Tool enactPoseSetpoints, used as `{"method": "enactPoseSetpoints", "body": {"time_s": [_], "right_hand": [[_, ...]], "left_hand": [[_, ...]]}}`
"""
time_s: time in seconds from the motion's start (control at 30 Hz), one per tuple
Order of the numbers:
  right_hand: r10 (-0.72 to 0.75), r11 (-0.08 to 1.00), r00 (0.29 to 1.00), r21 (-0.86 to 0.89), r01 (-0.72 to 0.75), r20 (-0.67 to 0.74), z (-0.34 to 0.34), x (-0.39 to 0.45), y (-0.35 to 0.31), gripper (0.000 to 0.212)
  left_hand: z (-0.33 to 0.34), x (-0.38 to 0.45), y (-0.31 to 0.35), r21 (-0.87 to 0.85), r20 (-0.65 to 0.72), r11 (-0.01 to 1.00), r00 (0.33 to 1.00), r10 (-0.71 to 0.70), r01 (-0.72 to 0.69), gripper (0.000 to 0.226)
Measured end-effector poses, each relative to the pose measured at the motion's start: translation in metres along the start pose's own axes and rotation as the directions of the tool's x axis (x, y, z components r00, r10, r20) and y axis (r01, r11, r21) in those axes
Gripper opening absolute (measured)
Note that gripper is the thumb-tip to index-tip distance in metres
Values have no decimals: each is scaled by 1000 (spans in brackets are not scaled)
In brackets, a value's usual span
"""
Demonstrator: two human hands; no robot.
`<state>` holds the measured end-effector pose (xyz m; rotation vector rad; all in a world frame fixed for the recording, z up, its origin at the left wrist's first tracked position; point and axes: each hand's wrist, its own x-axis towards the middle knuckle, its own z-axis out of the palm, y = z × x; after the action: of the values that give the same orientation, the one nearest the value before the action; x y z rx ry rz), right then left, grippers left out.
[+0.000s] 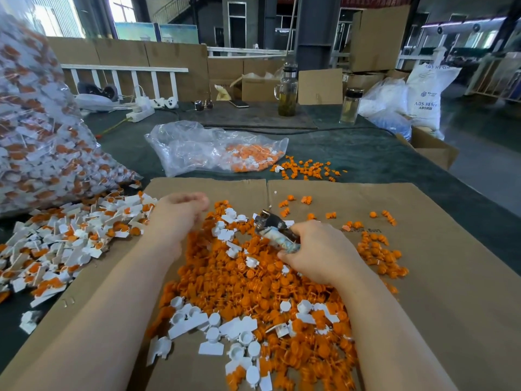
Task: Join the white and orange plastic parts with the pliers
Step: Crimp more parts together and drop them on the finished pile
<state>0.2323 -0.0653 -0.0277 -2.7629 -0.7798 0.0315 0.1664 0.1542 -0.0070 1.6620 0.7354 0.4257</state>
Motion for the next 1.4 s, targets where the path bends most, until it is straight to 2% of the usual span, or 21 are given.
{"method": "enactPoseSetpoints", "body": {"time_s": [0.03, 0.1, 0.2, 0.27, 0.37, 0.5, 0.6, 0.7, 0.8, 0.87, 0.93, 1.0, 1.03, 1.13, 1.2, 1.27, 1.33, 1.4], "right_hand": [[6, 1000, 1000, -7, -6, -9, 1, 0, -1, 28], [15, 1000, 1000, -12, -15, -22, 1, 0, -2, 27], [7, 1000, 1000, -14, -7, -17, 1, 1, -4, 26], [-14, 1000, 1000, -22, 14, 1, 2, 1, -6, 26], [-29, 999, 1000, -40, 28, -5, 3, 0, -8, 21], [-21, 999, 999, -44, 20, -26, 3, 0, -8, 23], [-17, 999, 999, -50, 15, -51, 5, 0, -8, 30], [5, 999, 993, -43, -10, -119, 6, 0, -7, 35], [16, 1000, 982, -15, -19, -187, 5, 1, -7, 38], [26, 999, 980, 39, -19, -198, 3, 2, -7, 38], [47, 994, 978, 111, -25, -204, 1, 3, -7, 37], [71, 982, 974, 188, -30, -216, -1, 3, -8, 34], [79, 975, 972, 223, -28, -221, -1, 2, -8, 31], [61, 960, 972, 282, 6, -227, -3, 1, -8, 24], [40, 953, 966, 299, 39, -254, -5, 0, -9, 16], [34, 949, 954, 310, 63, -298, -5, -1, -10, 12], [46, 945, 938, 320, 71, -343, -7, -1, -12, 14], [76, 929, 925, 364, 70, -373, -9, -2, -14, 17]], "left_hand": [[3, -1, -3, 149, 47, 986, 996, 70, -76, 12], [8, -1, -9, 419, 130, 889, 981, 144, -185, 11], [11, -1, -12, 658, 181, 704, 963, 198, -268, 23], [12, -2, -11, 709, 206, 637, 953, 224, -303, 28], [11, -3, -9, 749, 223, 577, 943, 246, -327, 23], [12, -6, -4, 797, 193, 527, 951, 240, -295, 19], [14, -9, -2, 846, 162, 461, 953, 255, -268, 20], [15, -12, -3, 851, 173, 437, 941, 290, -291, 19], [16, -10, -4, 815, 175, 488, 934, 310, -314, 20], [16, -8, -3, 722, 174, 605, 934, 312, -337, 20], [16, -8, -2, 516, 184, 793, 945, 269, -326, 16], [18, -12, -1, 245, 225, 947, 962, 152, -207, 17], [19, -15, 0, 134, 260, 983, 962, 87, -125, 18], [24, -19, 3, -44, 327, 998, 945, -25, 42, 12], [27, -21, 3, -24, 332, 1000, 943, -5, 14, 13], [29, -23, 4, -25, 321, 997, 944, 74, -70, 11], [32, -27, 5, -76, 303, 990, 943, 134, -117, 13], [35, -30, 8, -166, 282, 981, 948, 150, -106, 16]]}}
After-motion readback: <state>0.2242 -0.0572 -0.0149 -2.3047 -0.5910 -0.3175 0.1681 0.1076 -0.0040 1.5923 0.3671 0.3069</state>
